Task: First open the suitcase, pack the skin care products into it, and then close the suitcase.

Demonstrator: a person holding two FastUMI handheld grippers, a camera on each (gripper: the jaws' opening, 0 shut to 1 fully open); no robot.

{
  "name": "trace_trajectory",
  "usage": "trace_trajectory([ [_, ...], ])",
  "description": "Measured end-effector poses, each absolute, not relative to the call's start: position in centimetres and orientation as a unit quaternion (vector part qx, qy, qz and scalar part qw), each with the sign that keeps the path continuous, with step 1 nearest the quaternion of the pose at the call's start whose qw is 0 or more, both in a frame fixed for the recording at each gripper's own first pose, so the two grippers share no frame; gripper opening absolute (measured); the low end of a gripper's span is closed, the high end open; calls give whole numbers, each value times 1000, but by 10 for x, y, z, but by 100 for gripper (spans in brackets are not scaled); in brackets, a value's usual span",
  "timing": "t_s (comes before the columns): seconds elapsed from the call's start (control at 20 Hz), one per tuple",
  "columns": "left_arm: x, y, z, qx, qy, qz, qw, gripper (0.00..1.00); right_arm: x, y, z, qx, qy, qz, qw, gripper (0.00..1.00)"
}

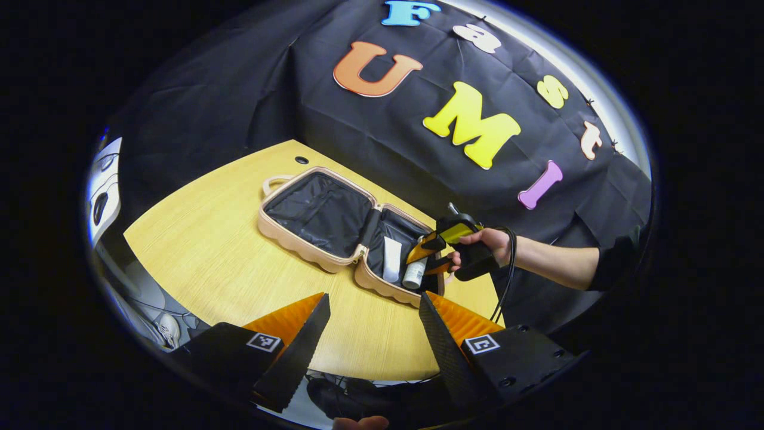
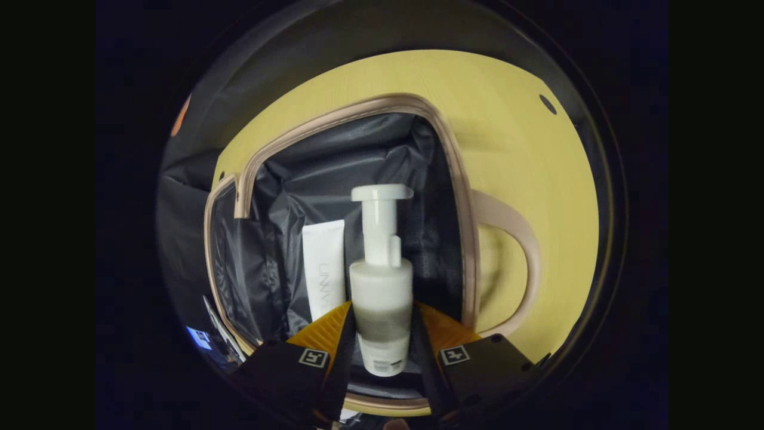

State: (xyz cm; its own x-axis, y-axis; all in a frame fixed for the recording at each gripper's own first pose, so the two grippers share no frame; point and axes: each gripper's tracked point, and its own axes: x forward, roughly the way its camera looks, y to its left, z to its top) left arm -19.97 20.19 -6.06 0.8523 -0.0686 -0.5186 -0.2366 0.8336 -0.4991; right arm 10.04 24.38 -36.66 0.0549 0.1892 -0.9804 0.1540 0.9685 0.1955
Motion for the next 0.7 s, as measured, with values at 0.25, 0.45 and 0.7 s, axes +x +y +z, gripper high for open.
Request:
trace_trajectory([
  [0.25,-199,218,-57,-304,250,63,917,96,98,245,-352,115,675,29,728,58],
  [0.45,-197,231,-69,-296,256,76,917,96,94,238,-325,97,637,64,762,71],
  [0.7,-177,255,-82,-287,259,88,918,96,72,236,-261,79,550,150,818,70],
])
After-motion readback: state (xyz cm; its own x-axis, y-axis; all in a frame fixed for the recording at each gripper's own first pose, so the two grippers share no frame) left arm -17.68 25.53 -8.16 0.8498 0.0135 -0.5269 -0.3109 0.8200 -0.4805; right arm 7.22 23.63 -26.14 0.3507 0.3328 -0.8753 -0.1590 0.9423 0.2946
